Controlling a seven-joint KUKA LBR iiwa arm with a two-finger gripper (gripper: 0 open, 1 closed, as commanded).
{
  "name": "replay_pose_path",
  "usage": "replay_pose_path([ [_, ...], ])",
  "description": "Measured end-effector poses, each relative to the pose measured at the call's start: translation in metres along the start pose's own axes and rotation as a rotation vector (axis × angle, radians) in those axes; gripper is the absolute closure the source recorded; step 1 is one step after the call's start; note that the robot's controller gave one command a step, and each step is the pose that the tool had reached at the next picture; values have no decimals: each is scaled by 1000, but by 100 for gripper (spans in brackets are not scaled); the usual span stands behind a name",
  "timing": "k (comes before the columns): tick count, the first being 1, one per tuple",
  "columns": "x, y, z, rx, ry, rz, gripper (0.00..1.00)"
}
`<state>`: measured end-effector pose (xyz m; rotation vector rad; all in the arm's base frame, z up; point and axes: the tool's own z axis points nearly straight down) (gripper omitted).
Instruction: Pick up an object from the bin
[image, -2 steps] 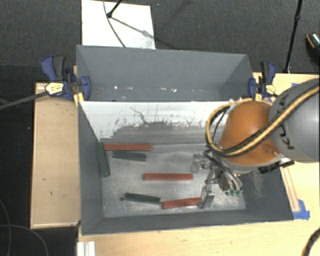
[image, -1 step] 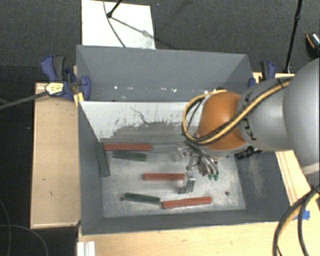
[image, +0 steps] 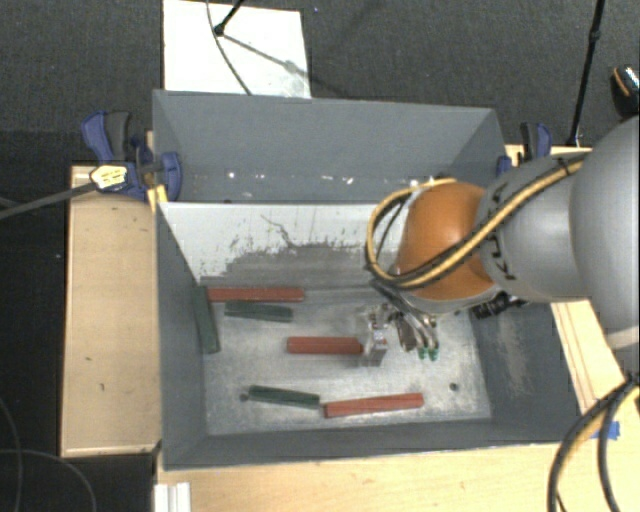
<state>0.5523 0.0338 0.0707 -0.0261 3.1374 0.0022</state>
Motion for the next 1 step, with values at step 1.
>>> replay_pose_path([
  [1,-6,-3,-144,1,-7,-63,100],
])
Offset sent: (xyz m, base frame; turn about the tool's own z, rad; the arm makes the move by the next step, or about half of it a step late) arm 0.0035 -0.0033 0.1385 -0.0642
